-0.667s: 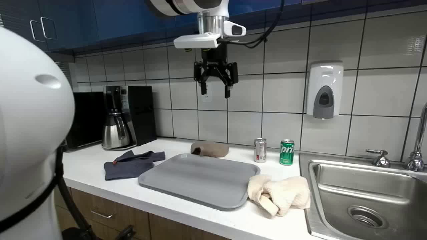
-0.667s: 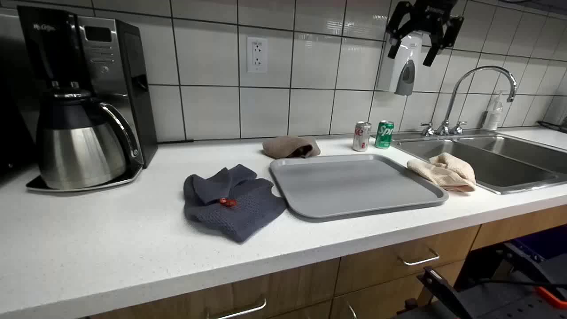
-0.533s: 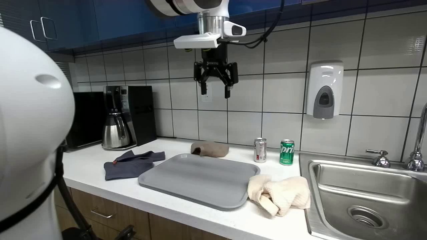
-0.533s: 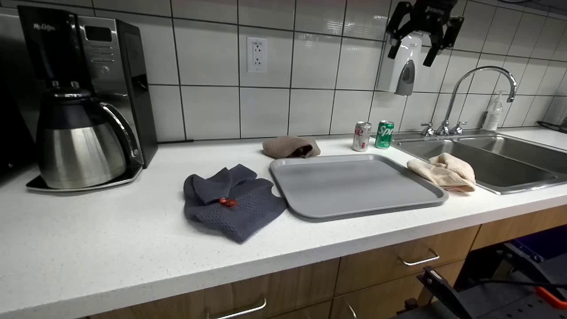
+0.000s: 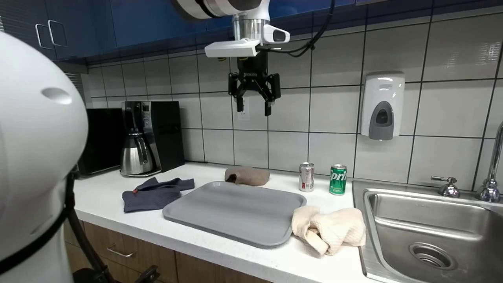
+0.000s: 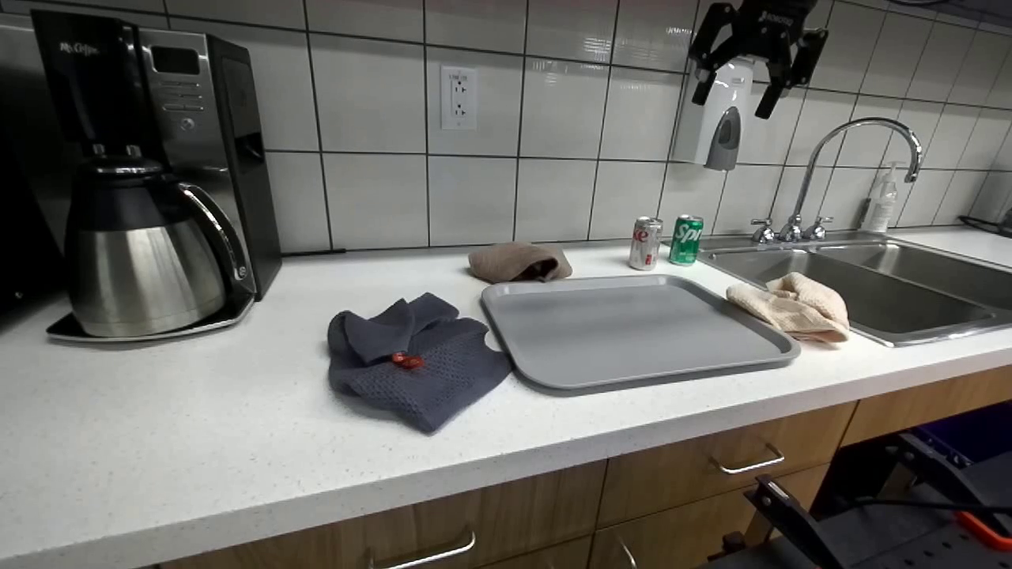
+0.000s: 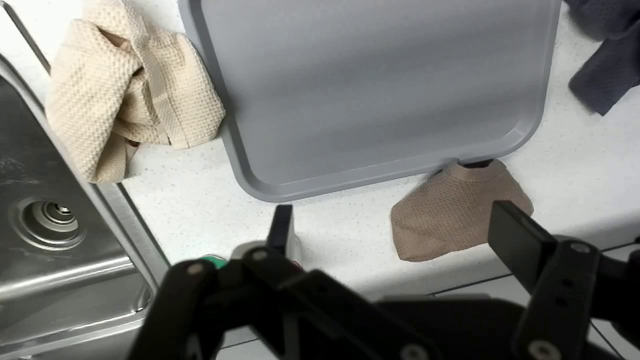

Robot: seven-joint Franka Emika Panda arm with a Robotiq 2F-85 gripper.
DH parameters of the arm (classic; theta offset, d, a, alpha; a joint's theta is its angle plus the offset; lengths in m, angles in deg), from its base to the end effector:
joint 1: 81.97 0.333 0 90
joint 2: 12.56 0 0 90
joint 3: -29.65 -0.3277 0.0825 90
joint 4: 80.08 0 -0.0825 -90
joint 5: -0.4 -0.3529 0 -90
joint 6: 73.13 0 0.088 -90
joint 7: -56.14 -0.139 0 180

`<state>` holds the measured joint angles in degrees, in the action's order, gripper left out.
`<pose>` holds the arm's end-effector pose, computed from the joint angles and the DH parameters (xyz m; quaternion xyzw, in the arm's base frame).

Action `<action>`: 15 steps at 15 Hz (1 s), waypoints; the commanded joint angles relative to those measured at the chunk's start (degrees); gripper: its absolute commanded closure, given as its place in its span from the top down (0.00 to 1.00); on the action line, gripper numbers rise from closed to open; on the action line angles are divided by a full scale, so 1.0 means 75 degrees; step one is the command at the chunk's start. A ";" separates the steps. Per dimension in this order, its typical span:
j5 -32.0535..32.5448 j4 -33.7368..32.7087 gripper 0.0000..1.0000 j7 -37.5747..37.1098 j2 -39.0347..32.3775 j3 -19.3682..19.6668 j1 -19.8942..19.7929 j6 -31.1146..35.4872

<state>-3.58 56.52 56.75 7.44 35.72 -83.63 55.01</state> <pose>0.4286 -0.0564 0.4657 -0.9908 0.0789 -0.1023 0.0403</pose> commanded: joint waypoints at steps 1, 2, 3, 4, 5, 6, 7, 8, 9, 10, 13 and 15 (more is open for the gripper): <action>-0.0036 -0.0016 1.00 0.0029 -0.0004 -0.0078 -0.0086 -0.0024; -0.0036 -0.0016 1.00 0.0029 -0.0004 -0.0078 -0.0087 -0.0024; -0.0036 -0.0016 1.00 0.0029 -0.0005 -0.0078 -0.0086 -0.0024; -0.0036 -0.0016 1.00 0.0029 -0.0005 -0.0078 -0.0086 -0.0024; 0.0079 0.0040 1.00 -0.0076 0.0058 -0.0123 -0.0131 -0.0014; 0.0065 0.0091 1.00 -0.0036 0.0120 -0.0109 -0.0128 -0.0005; 0.0098 0.0144 1.00 -0.0020 0.0160 -0.0106 -0.0143 0.0031; 0.0129 0.0197 1.00 0.0013 0.0192 -0.0097 -0.0154 0.0052; 0.0161 0.0235 1.00 0.0026 0.0211 -0.0095 -0.0164 0.0048; 0.0204 0.0293 1.00 0.0068 0.0258 -0.0092 -0.0175 0.0023; 0.0347 0.0466 1.00 0.0129 0.0358 -0.0076 -0.0219 0.0012; 0.0470 0.0626 1.00 0.0204 0.0455 -0.0040 -0.0273 0.0022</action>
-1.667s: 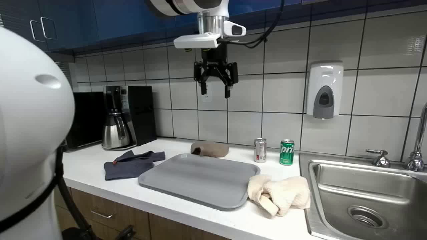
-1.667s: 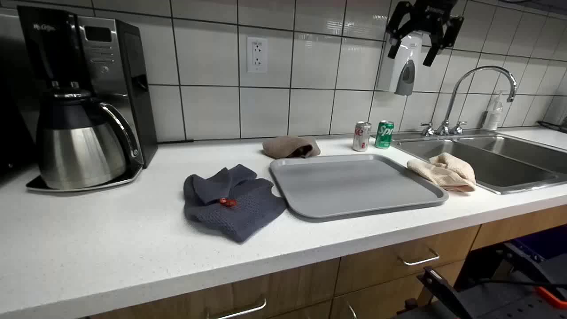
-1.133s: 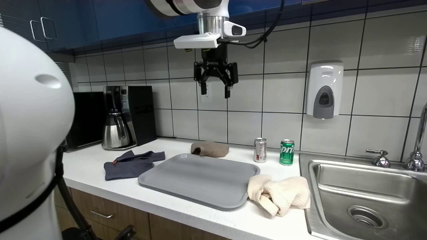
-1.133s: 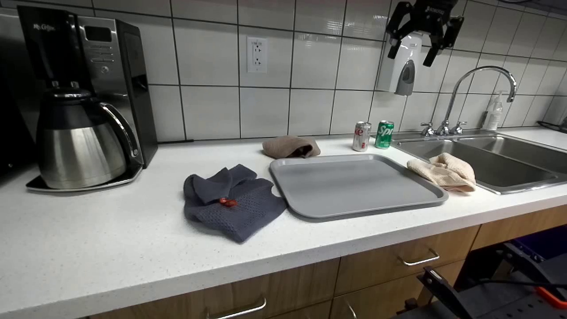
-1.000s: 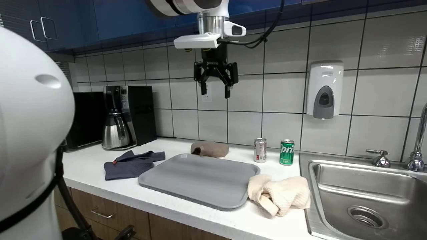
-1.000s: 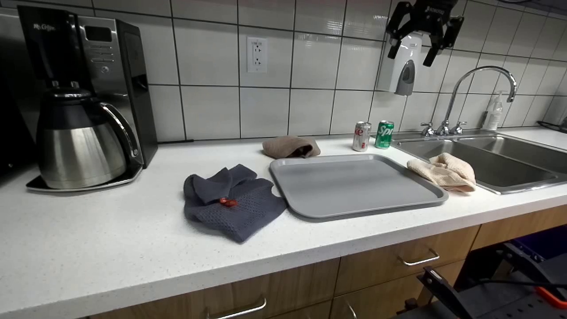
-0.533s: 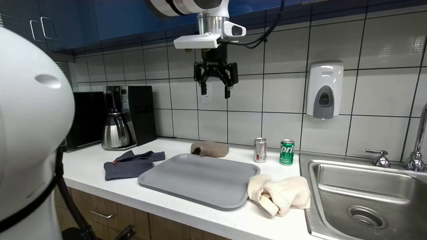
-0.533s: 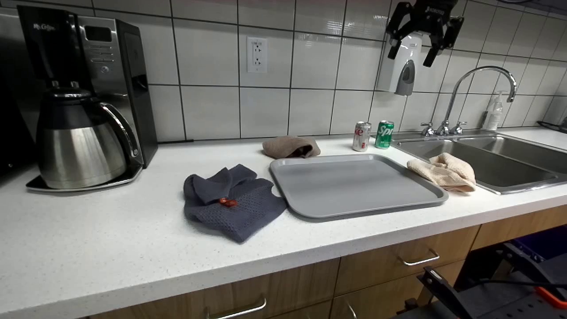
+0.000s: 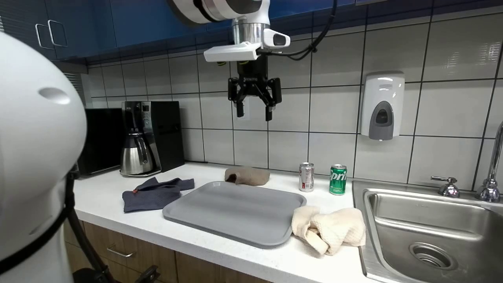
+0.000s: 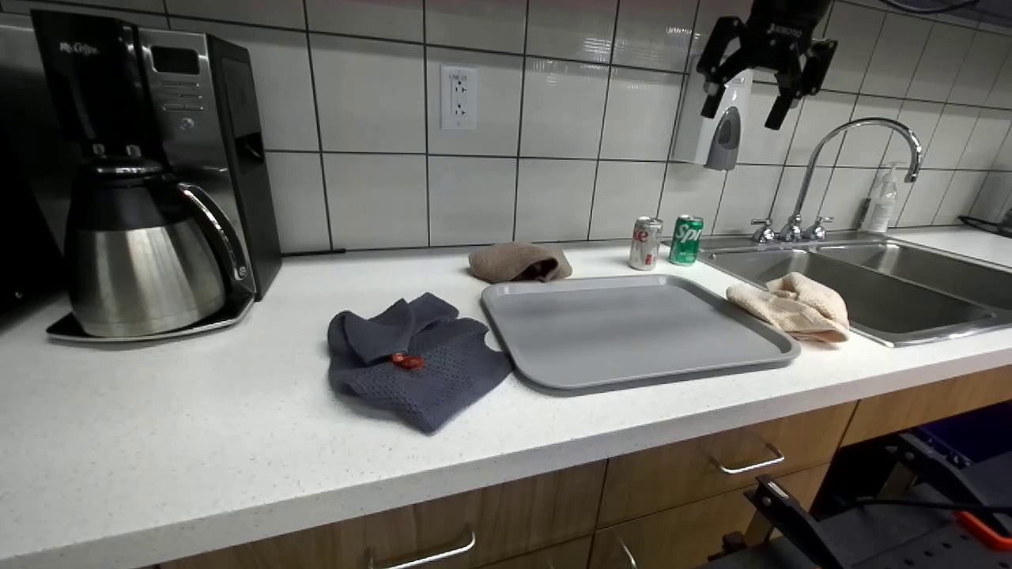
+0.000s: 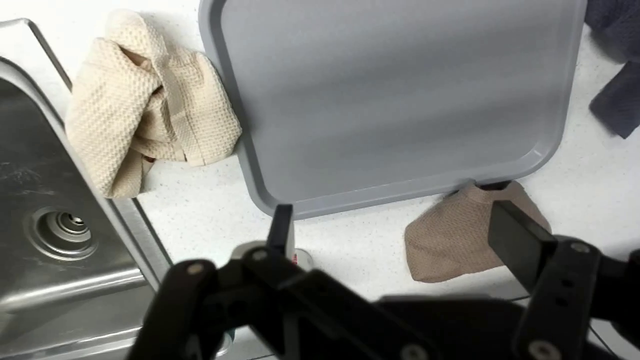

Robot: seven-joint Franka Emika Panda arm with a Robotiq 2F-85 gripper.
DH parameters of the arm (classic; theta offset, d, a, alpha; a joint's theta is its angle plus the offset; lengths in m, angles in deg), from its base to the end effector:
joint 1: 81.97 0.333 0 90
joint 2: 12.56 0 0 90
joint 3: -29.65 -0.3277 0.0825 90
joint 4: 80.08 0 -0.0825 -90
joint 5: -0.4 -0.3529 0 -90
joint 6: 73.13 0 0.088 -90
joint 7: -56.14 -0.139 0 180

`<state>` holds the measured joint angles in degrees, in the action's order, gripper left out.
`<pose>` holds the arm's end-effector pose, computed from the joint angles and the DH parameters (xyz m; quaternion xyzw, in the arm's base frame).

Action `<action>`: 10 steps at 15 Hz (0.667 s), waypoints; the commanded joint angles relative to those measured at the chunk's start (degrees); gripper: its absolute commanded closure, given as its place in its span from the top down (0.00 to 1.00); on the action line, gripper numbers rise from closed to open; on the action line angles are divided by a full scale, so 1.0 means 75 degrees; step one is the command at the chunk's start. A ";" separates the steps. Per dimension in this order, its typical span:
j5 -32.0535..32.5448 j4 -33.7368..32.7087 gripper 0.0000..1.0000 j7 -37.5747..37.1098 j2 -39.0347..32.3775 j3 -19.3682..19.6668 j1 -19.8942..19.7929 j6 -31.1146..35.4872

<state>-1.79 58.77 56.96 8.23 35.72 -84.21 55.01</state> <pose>0.4179 -0.0606 0.4532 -0.9929 0.0737 -0.0891 0.0280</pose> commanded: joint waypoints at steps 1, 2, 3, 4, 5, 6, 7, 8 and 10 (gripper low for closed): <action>0.0342 0.0421 1.00 0.0212 0.0400 -0.0024 -0.0248 0.0035; 0.0431 0.0489 1.00 0.0239 0.0437 -0.0006 -0.0290 0.0037; 0.0529 0.0590 1.00 0.0284 0.0490 0.0031 -0.0350 0.0067; 0.0641 0.0671 1.00 0.0297 0.0525 0.0052 -0.0417 0.0091; 0.0723 0.0764 1.00 0.0344 0.0567 0.0093 -0.0474 0.0135; 0.0782 0.0843 1.00 0.0394 0.0595 0.0151 -0.0519 0.0172; 0.0820 0.0926 1.00 0.0476 0.0613 0.0222 -0.0565 0.0230; 0.0854 0.0993 1.00 0.0540 0.0631 0.0277 -0.0610 0.0292; 0.0842 0.1129 1.00 0.0755 0.0621 0.0433 -0.0672 0.0498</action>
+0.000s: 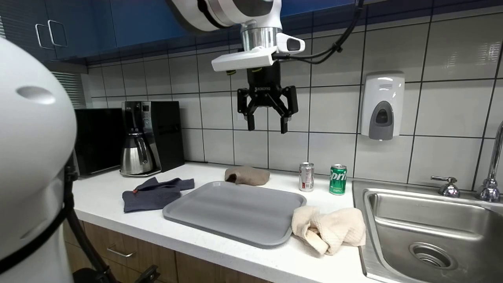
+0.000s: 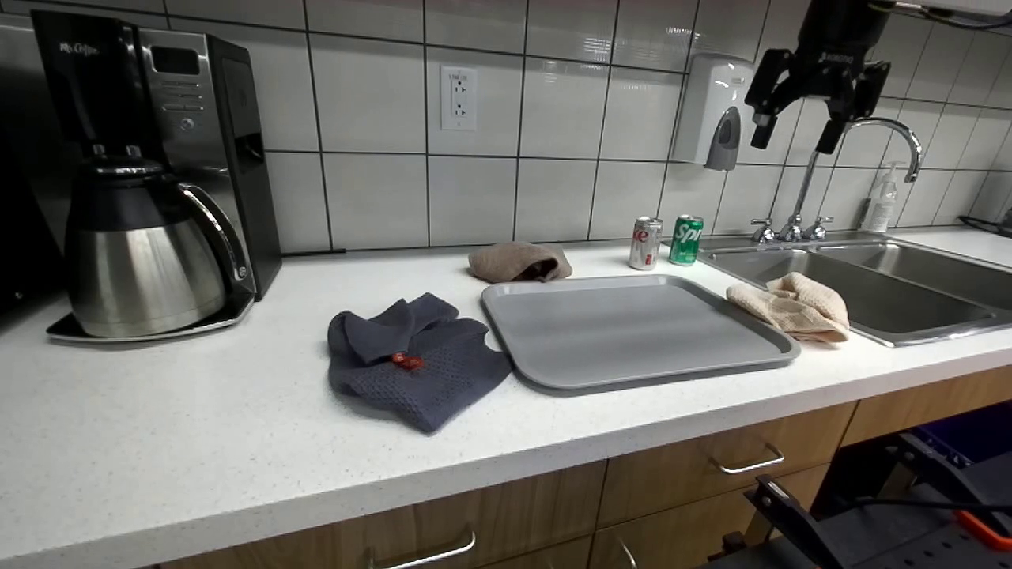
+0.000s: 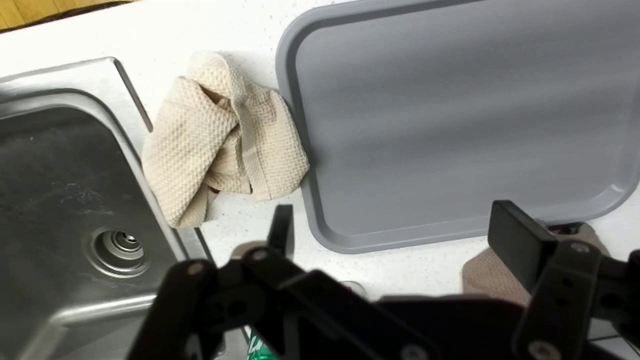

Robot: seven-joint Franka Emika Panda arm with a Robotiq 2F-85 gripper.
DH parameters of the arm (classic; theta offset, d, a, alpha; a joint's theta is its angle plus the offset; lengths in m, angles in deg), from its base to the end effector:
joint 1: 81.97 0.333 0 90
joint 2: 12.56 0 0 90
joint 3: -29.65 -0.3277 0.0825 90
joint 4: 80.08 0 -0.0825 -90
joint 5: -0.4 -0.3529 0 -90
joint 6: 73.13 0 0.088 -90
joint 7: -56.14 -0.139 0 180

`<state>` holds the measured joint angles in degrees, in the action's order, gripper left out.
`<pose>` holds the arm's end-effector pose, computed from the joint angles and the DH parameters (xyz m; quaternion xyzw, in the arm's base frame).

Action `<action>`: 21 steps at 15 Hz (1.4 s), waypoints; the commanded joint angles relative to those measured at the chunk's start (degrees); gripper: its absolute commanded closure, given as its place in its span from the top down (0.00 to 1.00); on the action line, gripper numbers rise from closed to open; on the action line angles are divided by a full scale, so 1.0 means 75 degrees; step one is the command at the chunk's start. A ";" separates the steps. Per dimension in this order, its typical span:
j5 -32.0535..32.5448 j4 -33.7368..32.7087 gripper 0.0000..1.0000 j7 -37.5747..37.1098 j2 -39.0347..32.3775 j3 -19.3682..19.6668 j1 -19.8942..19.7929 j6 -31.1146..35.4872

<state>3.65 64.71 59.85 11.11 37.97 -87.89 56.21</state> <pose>0.3831 -0.1010 0.4277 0.9950 -0.0712 0.0702 0.0047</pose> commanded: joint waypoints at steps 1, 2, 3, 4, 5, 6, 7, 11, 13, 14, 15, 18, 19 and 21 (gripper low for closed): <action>0.0125 0.0416 1.00 0.0454 0.0203 0.0214 -0.0231 0.0504; 0.0091 0.0458 1.00 0.0540 0.0160 0.0300 -0.0263 0.0614; 0.0092 0.0500 1.00 0.0599 0.0107 0.0378 -0.0312 0.0737; 0.0094 0.0548 1.00 0.0651 0.0066 0.0450 -0.0354 0.0858; 0.0080 0.0592 1.00 0.0715 0.0000 0.0539 -0.0397 0.0994; 0.0062 0.0623 1.00 0.0756 -0.0058 0.0604 -0.0436 0.1100; 0.0071 0.0662 1.00 0.0817 -0.0153 0.0681 -0.0487 0.1251; 0.0073 0.0650 1.00 0.0901 -0.0627 0.0885 -0.0615 0.1758; 0.0075 0.0597 1.00 0.0889 -0.0924 0.0928 -0.0668 0.1961; 0.0066 0.0583 1.00 0.0875 -0.1063 0.0942 -0.0687 0.2052; 0.0073 0.0569 1.00 0.0876 -0.1213 0.0963 -0.0708 0.2154; 0.0119 0.0525 1.00 0.0823 -0.1644 0.0969 -0.0786 0.2408; 0.0132 0.0504 1.00 0.0802 -0.1789 0.0968 -0.0817 0.2473; 0.0155 0.0470 1.00 0.0759 -0.2043 0.0968 -0.0876 0.2579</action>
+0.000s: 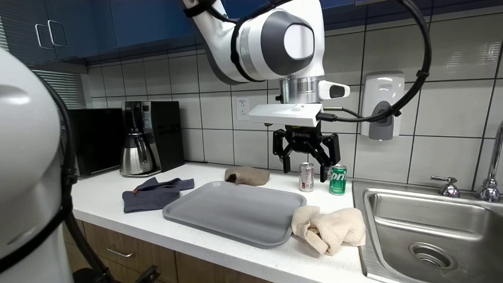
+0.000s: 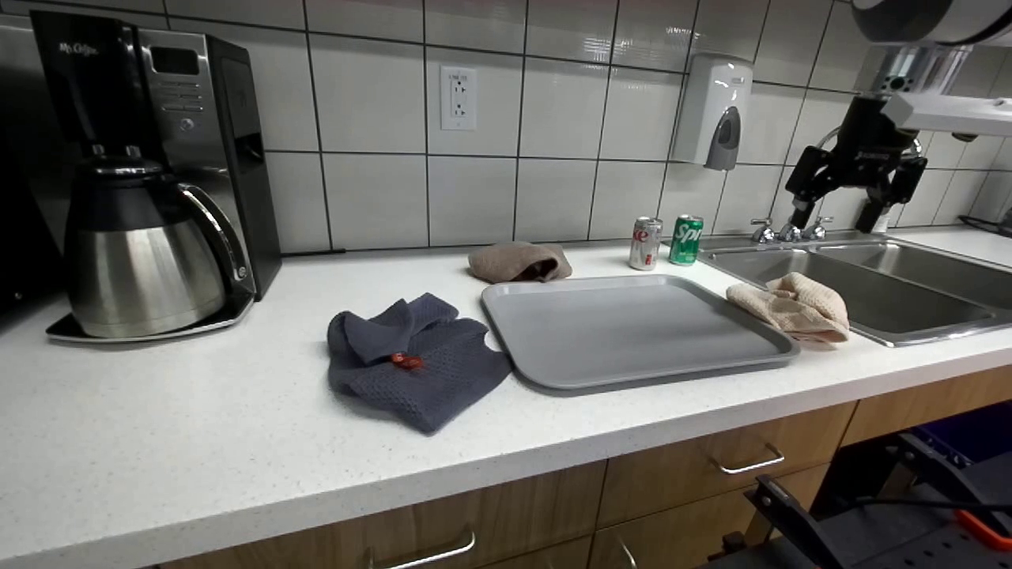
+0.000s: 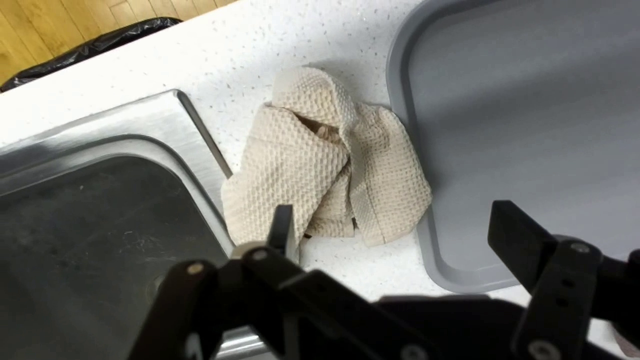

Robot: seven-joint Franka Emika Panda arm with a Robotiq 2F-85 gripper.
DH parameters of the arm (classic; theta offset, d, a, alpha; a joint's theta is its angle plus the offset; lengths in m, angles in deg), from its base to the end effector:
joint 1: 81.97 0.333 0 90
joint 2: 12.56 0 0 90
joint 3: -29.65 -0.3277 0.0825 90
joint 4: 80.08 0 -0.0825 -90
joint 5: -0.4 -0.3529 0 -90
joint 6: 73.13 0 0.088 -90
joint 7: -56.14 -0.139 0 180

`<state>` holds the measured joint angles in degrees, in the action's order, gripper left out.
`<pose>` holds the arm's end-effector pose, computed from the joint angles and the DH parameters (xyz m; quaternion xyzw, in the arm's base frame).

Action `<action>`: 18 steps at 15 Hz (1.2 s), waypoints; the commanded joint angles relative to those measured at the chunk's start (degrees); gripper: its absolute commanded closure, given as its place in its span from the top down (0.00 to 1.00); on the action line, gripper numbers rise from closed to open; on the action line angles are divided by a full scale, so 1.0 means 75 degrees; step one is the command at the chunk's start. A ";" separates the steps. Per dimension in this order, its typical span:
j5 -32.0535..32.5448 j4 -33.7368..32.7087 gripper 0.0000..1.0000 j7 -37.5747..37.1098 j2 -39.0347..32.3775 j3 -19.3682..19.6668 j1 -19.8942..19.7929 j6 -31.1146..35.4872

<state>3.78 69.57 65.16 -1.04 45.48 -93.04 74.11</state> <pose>0.3766 -0.1889 0.3364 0.9884 -0.1311 0.0755 0.0144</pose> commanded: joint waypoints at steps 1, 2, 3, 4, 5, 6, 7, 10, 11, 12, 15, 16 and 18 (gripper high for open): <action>0.0129 -0.0194 1.00 0.0063 -0.0537 -0.0024 -0.0210 0.0245; 0.0140 -0.0212 1.00 0.0042 -0.0643 -0.0026 -0.0232 0.0290; 0.0142 -0.0241 1.00 0.0025 -0.0750 -0.0026 -0.0251 0.0303; 0.0146 -0.0268 1.00 0.0037 -0.0875 -0.0014 -0.0276 0.0359; 0.0161 -0.0303 1.00 0.0021 -0.0970 -0.0015 -0.0298 0.0389; 0.0173 -0.0351 1.00 0.0017 -0.1077 -0.0008 -0.0322 0.0429; 0.0191 -0.0405 1.00 0.0016 -0.1190 0.0002 -0.0346 0.0475; 0.0316 -0.0594 1.00 -0.0026 -0.1524 0.0045 -0.0409 0.0610; 0.0351 -0.0666 1.00 -0.0046 -0.1643 0.0062 -0.0423 0.0644; 0.0381 -0.0747 1.00 -0.0056 -0.1780 0.0075 -0.0441 0.0687; 0.0389 -0.0946 1.00 -0.0087 -0.2150 0.0071 -0.0466 0.0747; 0.0371 -0.1005 1.00 -0.0081 -0.2284 0.0063 -0.0464 0.0765; 0.0377 -0.1115 1.00 -0.0123 -0.2525 0.0054 -0.0446 0.0773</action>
<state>5.21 63.61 65.16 -16.72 46.19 -95.81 79.49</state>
